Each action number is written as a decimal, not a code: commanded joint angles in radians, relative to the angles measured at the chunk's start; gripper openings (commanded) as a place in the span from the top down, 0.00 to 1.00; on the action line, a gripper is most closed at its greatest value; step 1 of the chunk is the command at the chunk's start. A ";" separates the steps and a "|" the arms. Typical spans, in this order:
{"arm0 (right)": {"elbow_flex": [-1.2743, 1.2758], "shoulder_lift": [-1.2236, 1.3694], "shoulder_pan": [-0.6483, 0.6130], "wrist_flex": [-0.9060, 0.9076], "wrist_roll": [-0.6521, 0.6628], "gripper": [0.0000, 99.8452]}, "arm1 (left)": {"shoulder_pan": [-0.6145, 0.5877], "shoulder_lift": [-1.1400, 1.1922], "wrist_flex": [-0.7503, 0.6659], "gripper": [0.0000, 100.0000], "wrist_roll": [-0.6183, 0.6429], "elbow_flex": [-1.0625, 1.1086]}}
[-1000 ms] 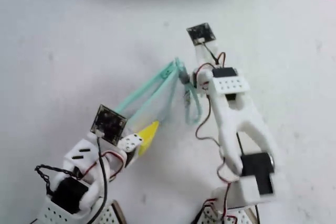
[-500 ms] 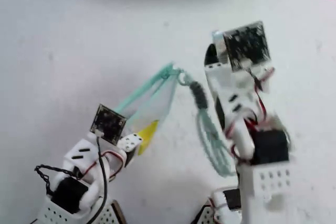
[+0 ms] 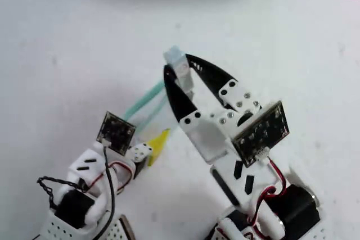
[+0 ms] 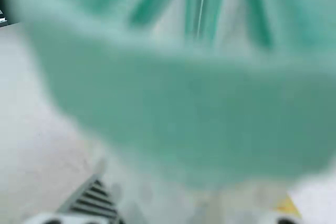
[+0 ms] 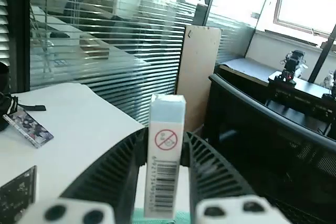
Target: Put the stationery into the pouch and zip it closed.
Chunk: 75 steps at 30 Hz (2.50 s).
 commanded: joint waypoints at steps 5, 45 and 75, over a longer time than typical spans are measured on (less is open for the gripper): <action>-0.025 0.140 -0.093 -0.035 -0.008 0.98 | -0.005 0.002 -0.025 0.77 0.008 -0.009; 0.124 0.093 -0.104 0.122 0.002 0.75 | -0.012 0.002 -0.038 0.77 0.012 -0.008; -0.628 0.575 0.071 0.757 -0.011 0.79 | -0.013 0.002 -0.038 0.90 -0.026 -0.008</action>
